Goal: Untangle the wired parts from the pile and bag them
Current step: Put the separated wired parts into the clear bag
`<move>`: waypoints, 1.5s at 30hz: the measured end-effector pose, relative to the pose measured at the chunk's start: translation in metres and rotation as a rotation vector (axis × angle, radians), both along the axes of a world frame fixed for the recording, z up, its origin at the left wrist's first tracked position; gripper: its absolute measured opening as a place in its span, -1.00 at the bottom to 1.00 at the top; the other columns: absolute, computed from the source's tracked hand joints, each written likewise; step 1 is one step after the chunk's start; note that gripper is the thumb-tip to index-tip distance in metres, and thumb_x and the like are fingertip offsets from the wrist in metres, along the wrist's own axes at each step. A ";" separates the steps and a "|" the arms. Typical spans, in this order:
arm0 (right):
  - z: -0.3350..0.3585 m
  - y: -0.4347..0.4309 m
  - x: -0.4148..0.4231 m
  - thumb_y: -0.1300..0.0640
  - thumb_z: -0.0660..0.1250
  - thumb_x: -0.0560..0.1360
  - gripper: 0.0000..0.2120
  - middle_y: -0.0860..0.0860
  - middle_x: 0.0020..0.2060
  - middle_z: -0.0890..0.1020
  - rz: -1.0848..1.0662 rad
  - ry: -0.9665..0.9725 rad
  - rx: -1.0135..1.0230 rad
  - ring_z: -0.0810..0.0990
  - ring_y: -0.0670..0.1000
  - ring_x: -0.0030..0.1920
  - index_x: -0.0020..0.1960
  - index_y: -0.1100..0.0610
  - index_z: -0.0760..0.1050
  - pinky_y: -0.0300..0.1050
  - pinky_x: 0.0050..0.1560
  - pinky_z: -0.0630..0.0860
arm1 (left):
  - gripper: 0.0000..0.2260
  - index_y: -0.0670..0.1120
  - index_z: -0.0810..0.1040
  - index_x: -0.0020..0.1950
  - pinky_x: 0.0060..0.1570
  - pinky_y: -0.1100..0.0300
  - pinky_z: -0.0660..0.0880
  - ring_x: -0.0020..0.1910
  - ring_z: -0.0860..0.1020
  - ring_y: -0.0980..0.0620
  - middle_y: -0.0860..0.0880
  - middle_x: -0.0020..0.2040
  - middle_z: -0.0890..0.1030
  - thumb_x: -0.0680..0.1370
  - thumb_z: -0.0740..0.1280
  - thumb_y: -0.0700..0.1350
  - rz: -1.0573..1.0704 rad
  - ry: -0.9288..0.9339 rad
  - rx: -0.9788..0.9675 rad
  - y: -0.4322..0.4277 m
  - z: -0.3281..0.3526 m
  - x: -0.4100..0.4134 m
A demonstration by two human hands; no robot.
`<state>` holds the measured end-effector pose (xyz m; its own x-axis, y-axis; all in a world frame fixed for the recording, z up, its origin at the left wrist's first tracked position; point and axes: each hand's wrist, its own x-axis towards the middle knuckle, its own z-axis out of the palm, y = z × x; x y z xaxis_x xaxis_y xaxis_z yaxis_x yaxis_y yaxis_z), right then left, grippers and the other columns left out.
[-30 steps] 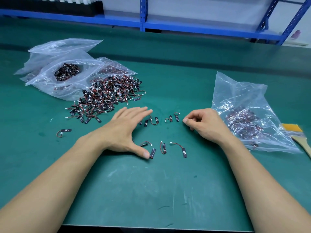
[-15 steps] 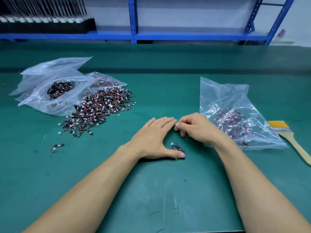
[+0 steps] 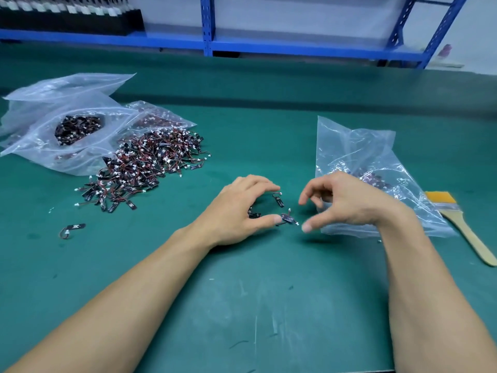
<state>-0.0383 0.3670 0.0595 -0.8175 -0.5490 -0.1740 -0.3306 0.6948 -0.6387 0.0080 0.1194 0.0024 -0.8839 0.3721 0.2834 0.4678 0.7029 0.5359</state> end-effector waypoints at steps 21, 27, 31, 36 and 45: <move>-0.015 -0.037 0.006 0.12 0.56 0.40 -0.76 -0.17 -0.20 0.57 -0.133 0.341 -0.103 0.49 -0.19 -0.30 -0.05 -0.05 0.55 -0.33 -0.27 0.39 | -0.71 0.09 0.47 0.10 0.18 -0.01 0.42 0.10 0.40 0.05 0.13 0.11 0.46 0.47 0.45 0.12 0.066 0.022 -0.001 -0.005 0.005 0.000; -0.001 -0.004 0.003 -0.14 0.70 0.07 -0.32 -0.22 -0.05 0.46 -0.098 0.231 0.159 0.46 -0.28 -0.12 0.10 -0.23 0.46 -0.24 -0.18 0.39 | -0.10 0.22 0.33 0.45 0.27 0.07 0.36 0.22 0.35 0.06 0.14 0.30 0.39 0.21 0.18 0.63 0.235 -0.005 -0.242 -0.022 0.002 -0.002; 0.003 0.010 0.000 0.12 0.66 0.28 -0.62 -0.13 -0.22 0.60 -0.139 0.083 0.169 0.51 -0.23 -0.40 0.00 -0.08 0.59 -0.22 -0.41 0.51 | -0.15 0.26 0.24 0.52 0.31 0.05 0.32 0.26 0.31 0.07 0.16 0.39 0.31 0.31 0.09 0.61 0.107 -0.018 -0.277 -0.011 -0.001 -0.010; 0.001 0.008 -0.004 0.15 0.53 0.44 -0.89 -0.16 -0.44 0.61 -0.224 0.173 0.092 0.49 -0.23 -0.47 -0.20 -0.01 0.65 -0.41 -0.45 0.37 | -0.45 0.25 0.45 0.39 0.27 0.07 0.36 0.21 0.34 0.06 0.15 0.32 0.40 0.45 0.24 0.43 0.055 -0.005 -0.266 0.016 0.000 -0.025; -0.002 0.003 -0.008 0.05 0.48 0.46 -0.86 -0.13 -0.39 0.62 -0.462 0.350 -0.027 0.51 -0.24 -0.37 -0.27 -0.01 0.63 -0.31 -0.36 0.39 | -0.49 0.12 0.43 0.36 0.02 0.15 0.41 0.11 0.40 0.11 0.15 0.07 0.46 0.48 0.37 0.29 0.239 0.007 -0.097 0.016 -0.005 -0.026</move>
<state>-0.0461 0.3701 0.0571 -0.9797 -0.1219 0.1589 -0.1915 0.8024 -0.5651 -0.0181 0.1354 -0.0027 -0.9482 0.1788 0.2626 0.2856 0.8418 0.4581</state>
